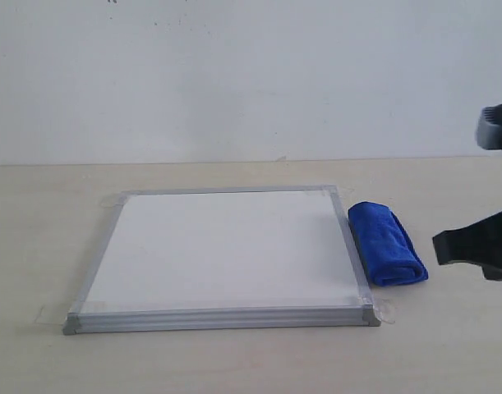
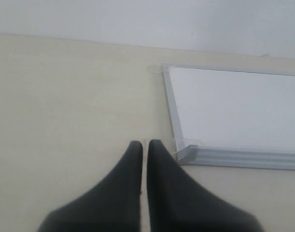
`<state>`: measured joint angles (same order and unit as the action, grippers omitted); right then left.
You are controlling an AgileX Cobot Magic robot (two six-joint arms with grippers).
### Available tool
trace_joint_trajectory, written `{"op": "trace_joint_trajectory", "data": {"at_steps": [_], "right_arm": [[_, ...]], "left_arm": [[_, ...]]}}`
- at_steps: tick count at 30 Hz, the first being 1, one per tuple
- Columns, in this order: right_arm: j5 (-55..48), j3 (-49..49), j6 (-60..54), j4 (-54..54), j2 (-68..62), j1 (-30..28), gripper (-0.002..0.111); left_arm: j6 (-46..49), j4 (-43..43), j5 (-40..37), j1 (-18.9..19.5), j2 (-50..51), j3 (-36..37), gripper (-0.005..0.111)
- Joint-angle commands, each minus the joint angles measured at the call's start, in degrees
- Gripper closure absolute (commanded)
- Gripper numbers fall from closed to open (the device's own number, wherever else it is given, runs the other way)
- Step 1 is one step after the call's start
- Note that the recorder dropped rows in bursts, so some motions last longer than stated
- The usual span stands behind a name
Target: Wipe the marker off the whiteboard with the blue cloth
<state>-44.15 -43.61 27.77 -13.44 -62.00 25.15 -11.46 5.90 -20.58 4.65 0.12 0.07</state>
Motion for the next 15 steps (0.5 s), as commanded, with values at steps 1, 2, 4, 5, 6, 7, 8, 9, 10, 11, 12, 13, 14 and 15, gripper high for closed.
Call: {"op": "trace_joint_trajectory", "data": {"at_steps": [1,2,4,5,6,7,8,9,10,11,12,13,14,15], "right_arm": [[-2.82,0.27,0.38,-0.08,5.05,0.10,0.108],[-2.70,0.27,0.38,-0.08,5.60,0.10,0.108],[-2.42,0.27,0.38,-0.08,6.62,0.10,0.108],[-2.42,0.27,0.38,-0.08,6.82,0.10,0.108],[-2.42,0.27,0.38,-0.08,7.07,0.10,0.108],[-2.42,0.27,0.38,-0.08,7.32,0.10,0.108],[-2.42,0.27,0.38,-0.08,7.46,0.10,0.108],[-1.91,0.27,0.38,-0.08,7.57,0.10,0.108],[-1.29,0.27,0.27,-0.21,7.57,0.10,0.108],[-0.73,0.27,0.27,-0.36,7.57,0.10,0.108],[-0.19,0.27,0.38,-0.36,7.57,0.10,0.108],[1.68,0.99,0.82,0.02,7.73,-0.05,0.108],[5.29,2.30,1.29,0.01,9.27,-0.54,0.108],[9.29,3.80,1.38,1.14,11.59,-0.80,0.108]], "left_arm": [[-0.44,-0.52,0.12,-0.29,-0.12,-0.07,0.103],[-0.44,-0.52,0.12,-0.29,-0.12,-0.07,0.103],[-0.44,-0.52,0.12,-0.29,-0.12,-0.07,0.103],[-0.44,-0.52,0.12,-0.29,-0.12,-0.07,0.103],[-0.44,-0.52,0.12,-0.29,-0.12,-0.07,0.103],[-0.44,-0.52,0.12,-0.29,-0.12,-0.07,0.103],[-0.44,-0.52,0.12,-0.29,-0.12,-0.07,0.103],[-0.44,-0.52,0.12,-0.29,-0.12,-0.07,0.103],[-0.44,-0.52,0.12,-0.29,-0.12,-0.07,0.103],[-0.44,-0.52,0.12,-0.29,-0.12,-0.07,0.103],[-0.44,-0.52,0.12,-0.29,-0.12,-0.07,0.103],[-0.44,-0.52,0.12,-0.29,-0.12,-0.07,0.103],[-0.44,-0.52,0.12,-0.29,-0.12,-0.07,0.103],[-0.44,-0.52,0.12,-0.29,-0.12,-0.07,0.103]]}}
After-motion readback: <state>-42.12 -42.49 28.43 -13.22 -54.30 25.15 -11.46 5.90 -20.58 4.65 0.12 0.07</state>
